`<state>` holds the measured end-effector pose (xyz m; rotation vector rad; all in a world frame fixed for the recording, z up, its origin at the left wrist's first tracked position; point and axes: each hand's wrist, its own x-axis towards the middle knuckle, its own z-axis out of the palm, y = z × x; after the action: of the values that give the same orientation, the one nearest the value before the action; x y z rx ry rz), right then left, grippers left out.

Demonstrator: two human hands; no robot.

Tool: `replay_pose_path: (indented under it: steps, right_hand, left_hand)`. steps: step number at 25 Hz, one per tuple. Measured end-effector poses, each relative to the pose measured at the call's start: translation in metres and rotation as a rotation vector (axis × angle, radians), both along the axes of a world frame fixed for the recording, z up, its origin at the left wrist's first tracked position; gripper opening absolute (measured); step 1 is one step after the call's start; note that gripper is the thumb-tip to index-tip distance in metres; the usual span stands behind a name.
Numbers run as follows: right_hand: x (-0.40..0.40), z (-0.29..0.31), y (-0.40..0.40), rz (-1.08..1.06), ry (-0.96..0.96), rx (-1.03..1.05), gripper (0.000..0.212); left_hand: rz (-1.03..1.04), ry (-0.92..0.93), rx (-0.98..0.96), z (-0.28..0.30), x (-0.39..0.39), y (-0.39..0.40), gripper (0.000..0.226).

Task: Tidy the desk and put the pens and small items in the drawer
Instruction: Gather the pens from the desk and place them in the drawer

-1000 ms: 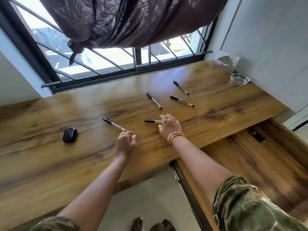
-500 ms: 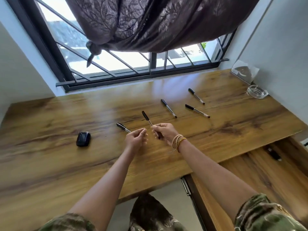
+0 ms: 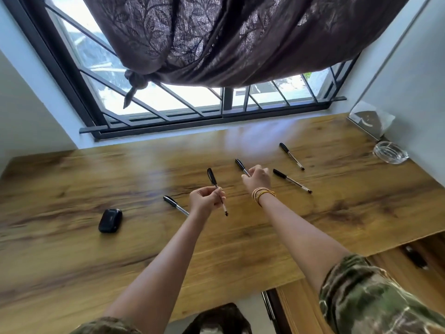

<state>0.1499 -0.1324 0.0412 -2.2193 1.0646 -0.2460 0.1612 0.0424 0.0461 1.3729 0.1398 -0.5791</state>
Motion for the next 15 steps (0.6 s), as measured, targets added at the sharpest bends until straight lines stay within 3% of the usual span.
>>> replay_pose_path:
  steps: [2, 5, 7, 10, 13, 15]
  right_hand:
    - [0.007, -0.008, -0.011, 0.047, 0.128, -0.065, 0.037]
    - [0.005, -0.008, -0.018, 0.175, 0.149, -0.122, 0.021]
    - [-0.004, -0.003, -0.015, 0.167, 0.043, 0.017, 0.018]
    - [-0.026, 0.003, 0.005, 0.174, -0.151, 0.393, 0.019]
    - [-0.042, -0.002, 0.023, 0.246, -0.217, 0.483, 0.013]
    - [-0.047, -0.005, 0.024, 0.259, -0.221, 0.435, 0.012]
  left_hand:
    - [-0.009, -0.006, 0.024, -0.005, 0.002, -0.004, 0.004]
    - [0.005, 0.009, 0.027, -0.009, 0.007, -0.009, 0.006]
    - [0.016, 0.021, 0.017, -0.009, 0.010, -0.014, 0.006]
    - [0.031, 0.042, 0.010, -0.010, 0.012, -0.024, 0.010]
    - [0.045, 0.076, 0.003, -0.016, 0.009, -0.037, 0.011]
    - [0.029, 0.105, -0.010, -0.019, 0.005, -0.045, 0.017]
